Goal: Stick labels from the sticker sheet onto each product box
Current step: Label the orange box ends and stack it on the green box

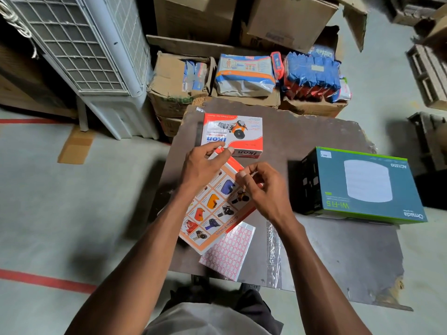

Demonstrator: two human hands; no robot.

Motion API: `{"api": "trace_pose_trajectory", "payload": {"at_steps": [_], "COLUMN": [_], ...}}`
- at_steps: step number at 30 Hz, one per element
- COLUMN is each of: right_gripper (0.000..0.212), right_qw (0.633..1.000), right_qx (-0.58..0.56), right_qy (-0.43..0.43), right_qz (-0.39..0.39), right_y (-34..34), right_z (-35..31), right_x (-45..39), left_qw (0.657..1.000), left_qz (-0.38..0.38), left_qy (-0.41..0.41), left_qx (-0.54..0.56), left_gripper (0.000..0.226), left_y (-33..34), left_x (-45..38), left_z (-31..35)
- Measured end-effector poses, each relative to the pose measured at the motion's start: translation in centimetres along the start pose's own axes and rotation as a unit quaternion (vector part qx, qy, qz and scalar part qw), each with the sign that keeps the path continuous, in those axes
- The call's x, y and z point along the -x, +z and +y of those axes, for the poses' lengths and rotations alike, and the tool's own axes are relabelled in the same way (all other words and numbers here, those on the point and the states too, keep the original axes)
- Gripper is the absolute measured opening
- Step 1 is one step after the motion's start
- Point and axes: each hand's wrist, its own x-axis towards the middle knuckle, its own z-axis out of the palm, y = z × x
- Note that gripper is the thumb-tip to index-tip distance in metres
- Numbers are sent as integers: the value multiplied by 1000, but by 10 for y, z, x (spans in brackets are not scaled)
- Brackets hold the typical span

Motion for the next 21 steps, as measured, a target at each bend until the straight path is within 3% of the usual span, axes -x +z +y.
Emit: {"api": "trace_pose_trajectory", "payload": {"at_steps": [21], "right_gripper": [19], "right_qw": [999], "right_qx": [31], "right_qy": [-14], "right_qz": [31], "right_y": [11], "right_z": [6], "right_x": [1], "left_qw": [1000], "left_qz": [-7], "left_qy": [0], "left_qx": [10], "left_gripper": [42], "left_y": [-4], "left_x": [-1], "left_z": [-3]}}
